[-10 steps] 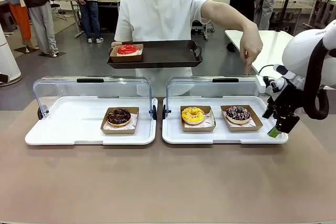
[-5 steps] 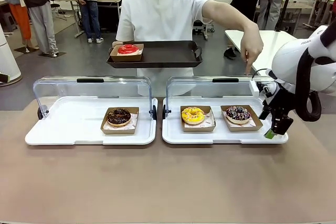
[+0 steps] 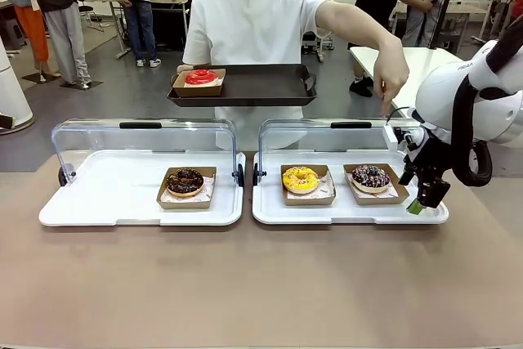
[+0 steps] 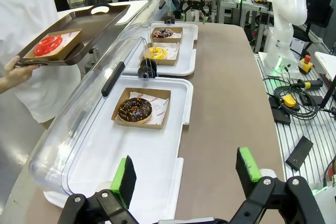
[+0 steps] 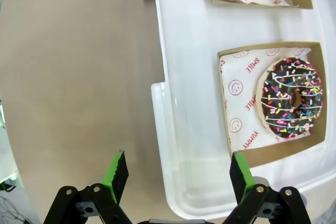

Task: Provide the desired donut to the person.
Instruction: Pick up and lift the Paper togo box containing the Donut pointed at by the person.

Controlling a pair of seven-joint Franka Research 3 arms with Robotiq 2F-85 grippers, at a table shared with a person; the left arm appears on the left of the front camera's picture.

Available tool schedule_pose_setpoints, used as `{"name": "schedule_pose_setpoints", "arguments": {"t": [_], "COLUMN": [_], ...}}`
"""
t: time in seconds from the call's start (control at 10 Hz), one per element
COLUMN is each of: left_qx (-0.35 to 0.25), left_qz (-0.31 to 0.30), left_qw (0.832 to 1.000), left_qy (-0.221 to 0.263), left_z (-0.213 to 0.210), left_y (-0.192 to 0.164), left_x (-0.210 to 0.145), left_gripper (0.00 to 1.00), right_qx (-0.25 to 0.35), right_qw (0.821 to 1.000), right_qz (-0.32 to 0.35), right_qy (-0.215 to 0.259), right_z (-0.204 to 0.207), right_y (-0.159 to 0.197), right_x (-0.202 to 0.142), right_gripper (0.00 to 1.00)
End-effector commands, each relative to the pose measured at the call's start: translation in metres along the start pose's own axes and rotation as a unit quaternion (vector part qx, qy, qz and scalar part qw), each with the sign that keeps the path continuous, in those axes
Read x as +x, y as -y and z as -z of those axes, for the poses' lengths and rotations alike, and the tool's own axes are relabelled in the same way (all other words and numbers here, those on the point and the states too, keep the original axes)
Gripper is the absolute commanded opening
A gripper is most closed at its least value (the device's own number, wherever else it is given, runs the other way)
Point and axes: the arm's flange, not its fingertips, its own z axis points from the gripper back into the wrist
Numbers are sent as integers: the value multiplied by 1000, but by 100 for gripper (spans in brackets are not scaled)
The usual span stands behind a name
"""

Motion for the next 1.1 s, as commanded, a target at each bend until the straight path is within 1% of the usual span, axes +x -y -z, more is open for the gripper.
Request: {"name": "schedule_pose_setpoints", "arguments": {"t": [0.0, 0.2, 0.5, 0.7, 1.0], "left_qx": [4, 4, 4, 4, 4], "left_qz": [1, 1, 1, 1, 1], "left_qw": [1000, 1000, 1000, 1000, 1000], "left_qy": [5, 5, 5, 5, 5], "left_z": [-2, -2, -2, -2, -2], "left_y": [0, 0, 0, 0, 0], "left_x": [1, 1, 1, 1, 1], "left_gripper": [100, 100, 100, 100, 100], "right_qx": [0, 0, -26, -34, -30], "right_qw": [1000, 1000, 999, 998, 998], "right_qz": [2, 0, -15, -19, -17], "right_qy": [1, 0, -42, -56, -44], "right_z": [-1, 0, 20, 29, 41], "right_y": [-4, 0, 8, 17, 32], "right_x": [-3, 0, 3, 3, 4], "right_gripper": [100, 100, 100, 100, 100]}}
